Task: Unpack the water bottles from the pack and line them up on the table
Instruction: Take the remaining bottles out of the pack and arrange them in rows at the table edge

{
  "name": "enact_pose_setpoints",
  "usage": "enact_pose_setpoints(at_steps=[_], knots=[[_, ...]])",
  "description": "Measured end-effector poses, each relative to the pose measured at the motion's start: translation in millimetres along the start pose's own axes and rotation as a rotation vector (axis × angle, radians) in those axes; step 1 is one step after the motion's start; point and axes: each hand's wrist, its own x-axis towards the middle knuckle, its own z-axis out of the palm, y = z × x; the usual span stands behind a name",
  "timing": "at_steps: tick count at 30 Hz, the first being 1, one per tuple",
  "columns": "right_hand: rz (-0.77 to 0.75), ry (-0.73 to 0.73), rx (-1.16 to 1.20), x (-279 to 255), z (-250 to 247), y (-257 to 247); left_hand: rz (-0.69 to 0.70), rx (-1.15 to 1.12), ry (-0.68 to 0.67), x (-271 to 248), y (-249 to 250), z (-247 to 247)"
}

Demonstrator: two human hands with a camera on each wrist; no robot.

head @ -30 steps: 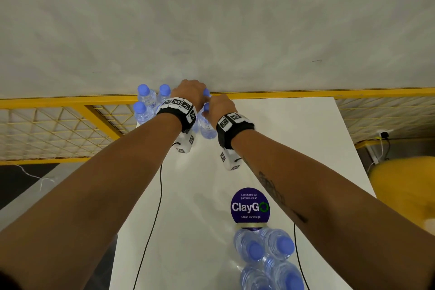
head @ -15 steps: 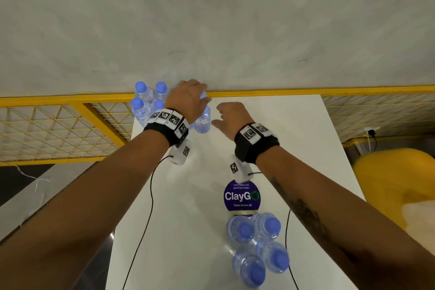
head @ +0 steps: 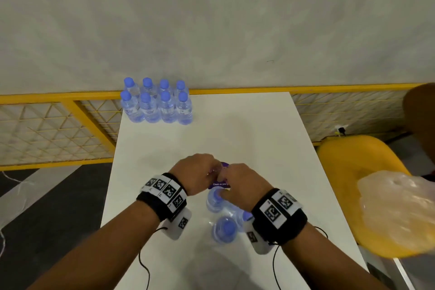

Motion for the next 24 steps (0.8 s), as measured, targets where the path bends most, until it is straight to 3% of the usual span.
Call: enact_pose_setpoints(at_steps=[6, 13, 18, 24], knots=[[-0.013, -0.059, 0.028, -51.5, 53.3, -1.2, -0.015, -0.032, -0.043, -30.9, 13.0, 42.5], [-0.043, -0.092, -0.244, -65.0, 82.0, -1.2, -0.068, 0.074, 0.068, -33.7, 15.0, 81.1], [-0.065, -0.087, -0.243, -60.8, 86.1, -1.3, -0.094, 0.200, 0.110, -30.2, 13.0, 81.9], [-0.072, 0.055, -0.062, -47.4, 65.1, -5.8, -0.117, 0.059, 0.190, -8.4, 0.8, 40.3]])
